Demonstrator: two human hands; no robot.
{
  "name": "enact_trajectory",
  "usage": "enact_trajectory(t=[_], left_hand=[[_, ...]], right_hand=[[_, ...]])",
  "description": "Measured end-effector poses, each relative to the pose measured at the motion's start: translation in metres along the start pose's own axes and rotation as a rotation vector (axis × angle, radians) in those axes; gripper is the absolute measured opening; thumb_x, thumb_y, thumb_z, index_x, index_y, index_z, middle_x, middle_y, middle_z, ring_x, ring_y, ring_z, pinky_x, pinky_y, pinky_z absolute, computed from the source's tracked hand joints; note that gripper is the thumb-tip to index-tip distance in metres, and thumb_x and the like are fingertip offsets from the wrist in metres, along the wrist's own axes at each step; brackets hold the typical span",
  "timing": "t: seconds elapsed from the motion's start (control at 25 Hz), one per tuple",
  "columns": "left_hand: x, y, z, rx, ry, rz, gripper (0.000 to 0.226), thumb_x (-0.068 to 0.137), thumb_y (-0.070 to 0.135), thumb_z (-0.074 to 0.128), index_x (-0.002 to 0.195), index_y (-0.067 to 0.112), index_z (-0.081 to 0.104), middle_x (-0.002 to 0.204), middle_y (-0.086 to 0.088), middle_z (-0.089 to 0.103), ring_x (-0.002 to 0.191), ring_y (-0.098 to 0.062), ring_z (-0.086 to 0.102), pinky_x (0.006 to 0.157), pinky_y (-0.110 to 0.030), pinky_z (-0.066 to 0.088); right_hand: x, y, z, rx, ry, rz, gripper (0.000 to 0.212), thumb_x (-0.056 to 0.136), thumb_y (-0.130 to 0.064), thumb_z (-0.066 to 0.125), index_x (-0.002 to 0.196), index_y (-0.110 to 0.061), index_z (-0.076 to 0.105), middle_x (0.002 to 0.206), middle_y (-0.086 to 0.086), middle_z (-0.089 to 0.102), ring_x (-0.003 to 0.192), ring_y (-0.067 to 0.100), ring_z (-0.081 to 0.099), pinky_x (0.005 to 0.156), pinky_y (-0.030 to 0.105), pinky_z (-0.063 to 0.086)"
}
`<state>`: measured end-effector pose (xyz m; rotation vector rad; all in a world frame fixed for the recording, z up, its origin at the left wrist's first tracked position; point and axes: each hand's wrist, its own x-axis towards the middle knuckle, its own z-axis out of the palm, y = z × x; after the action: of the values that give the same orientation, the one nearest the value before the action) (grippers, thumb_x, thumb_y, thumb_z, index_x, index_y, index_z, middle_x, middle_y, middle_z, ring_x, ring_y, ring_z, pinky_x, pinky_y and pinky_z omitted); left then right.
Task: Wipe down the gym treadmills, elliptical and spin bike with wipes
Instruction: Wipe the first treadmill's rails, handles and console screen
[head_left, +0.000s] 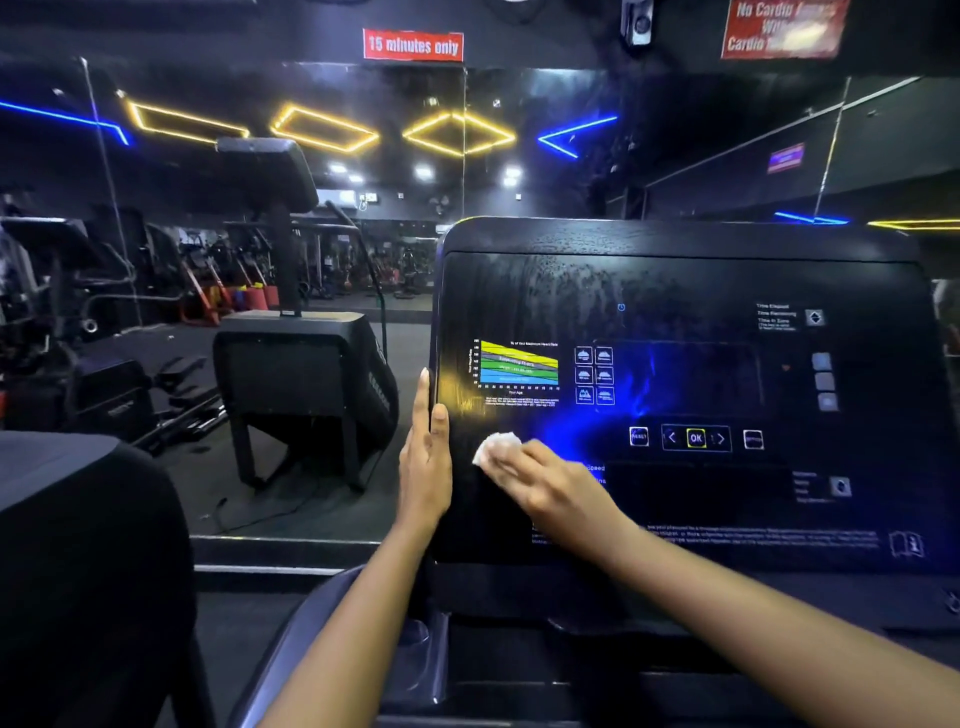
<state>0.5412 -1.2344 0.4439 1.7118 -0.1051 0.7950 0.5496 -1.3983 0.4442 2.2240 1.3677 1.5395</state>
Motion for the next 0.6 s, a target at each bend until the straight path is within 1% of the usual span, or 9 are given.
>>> enact_trajectory(t=[0.08, 0.12, 0.2, 0.24, 0.32, 0.36, 0.44, 0.52, 0.6], left_hand=[[0.0, 0.001, 0.0, 0.017, -0.008, -0.006, 0.077, 0.076, 0.076, 0.016, 0.147, 0.046, 0.015, 0.135, 0.03, 0.028, 0.124, 0.001, 0.034, 0.097, -0.019, 0.026], [0.0, 0.001, 0.0, 0.023, -0.014, -0.011, 0.073, 0.079, 0.074, 0.017, 0.147, 0.047, 0.014, 0.136, 0.029, 0.03, 0.126, -0.003, 0.037, 0.097, -0.023, 0.029], [-0.001, -0.002, 0.0, 0.042, -0.012, -0.025, 0.065, 0.083, 0.07, 0.018, 0.145, 0.051, 0.013, 0.145, 0.017, 0.037, 0.13, -0.017, 0.043, 0.099, -0.029, 0.033], [0.0, -0.004, 0.0, 0.05, -0.009, -0.027, 0.063, 0.084, 0.069, 0.018, 0.145, 0.052, 0.012, 0.148, 0.01, 0.038, 0.131, -0.021, 0.044, 0.1, -0.029, 0.033], [0.001, -0.007, 0.0, 0.055, -0.007, -0.014, 0.065, 0.081, 0.073, 0.016, 0.143, 0.055, 0.011, 0.149, 0.003, 0.041, 0.131, -0.024, 0.044, 0.102, -0.032, 0.034], [0.002, -0.007, 0.0, 0.062, -0.006, -0.008, 0.064, 0.08, 0.075, 0.015, 0.141, 0.057, 0.01, 0.148, 0.002, 0.042, 0.129, -0.025, 0.046, 0.104, -0.036, 0.037], [0.002, -0.008, 0.001, 0.075, 0.002, 0.005, 0.057, 0.086, 0.074, 0.017, 0.14, 0.058, 0.01, 0.147, 0.001, 0.043, 0.127, -0.026, 0.049, 0.105, -0.043, 0.038], [0.002, -0.008, 0.001, 0.083, 0.008, 0.011, 0.054, 0.089, 0.07, 0.018, 0.141, 0.057, 0.01, 0.147, -0.001, 0.045, 0.125, -0.029, 0.05, 0.105, -0.045, 0.039], [0.002, -0.009, 0.001, 0.083, 0.007, 0.015, 0.055, 0.085, 0.074, 0.016, 0.139, 0.061, 0.009, 0.143, -0.004, 0.049, 0.12, -0.031, 0.054, 0.102, -0.046, 0.042]], right_hand=[[-0.019, -0.013, -0.002, 0.013, -0.028, -0.011, 0.034, 0.094, -0.008, 0.039, 0.112, -0.01, 0.067, 0.107, 0.005, 0.066, 0.08, 0.015, 0.046, 0.05, 0.022, 0.044], [-0.029, -0.02, -0.004, 0.047, -0.043, -0.019, 0.032, 0.092, -0.01, 0.042, 0.11, -0.012, 0.068, 0.106, 0.003, 0.066, 0.08, 0.014, 0.045, 0.049, 0.021, 0.042], [-0.043, -0.028, -0.011, 0.147, -0.073, -0.046, 0.031, 0.089, -0.015, 0.044, 0.106, -0.016, 0.07, 0.105, -0.002, 0.066, 0.083, 0.012, 0.046, 0.047, 0.02, 0.043], [-0.041, -0.025, -0.017, 0.211, -0.078, -0.033, 0.031, 0.088, -0.014, 0.045, 0.105, -0.017, 0.07, 0.106, -0.004, 0.066, 0.086, 0.012, 0.049, 0.05, 0.021, 0.047], [-0.02, 0.0, -0.022, 0.3, 0.013, 0.09, 0.03, 0.088, -0.009, 0.046, 0.104, -0.016, 0.07, 0.107, -0.003, 0.067, 0.092, 0.015, 0.058, 0.068, 0.023, 0.053], [-0.001, 0.018, -0.024, 0.3, 0.078, 0.18, 0.03, 0.087, -0.008, 0.046, 0.104, -0.014, 0.07, 0.107, -0.001, 0.068, 0.092, 0.019, 0.061, 0.073, 0.026, 0.053], [0.033, 0.045, -0.026, 0.194, 0.123, 0.303, 0.029, 0.087, -0.011, 0.047, 0.104, -0.011, 0.07, 0.104, 0.003, 0.068, 0.088, 0.024, 0.063, 0.067, 0.029, 0.054], [0.038, 0.047, -0.018, 0.081, 0.042, 0.279, 0.027, 0.086, -0.01, 0.049, 0.105, -0.01, 0.068, 0.105, 0.003, 0.066, 0.086, 0.022, 0.06, 0.055, 0.029, 0.054], [0.017, 0.028, -0.01, 0.036, -0.036, 0.215, 0.03, 0.084, -0.005, 0.049, 0.108, -0.012, 0.065, 0.108, 0.001, 0.064, 0.084, 0.017, 0.053, 0.039, 0.029, 0.049]])
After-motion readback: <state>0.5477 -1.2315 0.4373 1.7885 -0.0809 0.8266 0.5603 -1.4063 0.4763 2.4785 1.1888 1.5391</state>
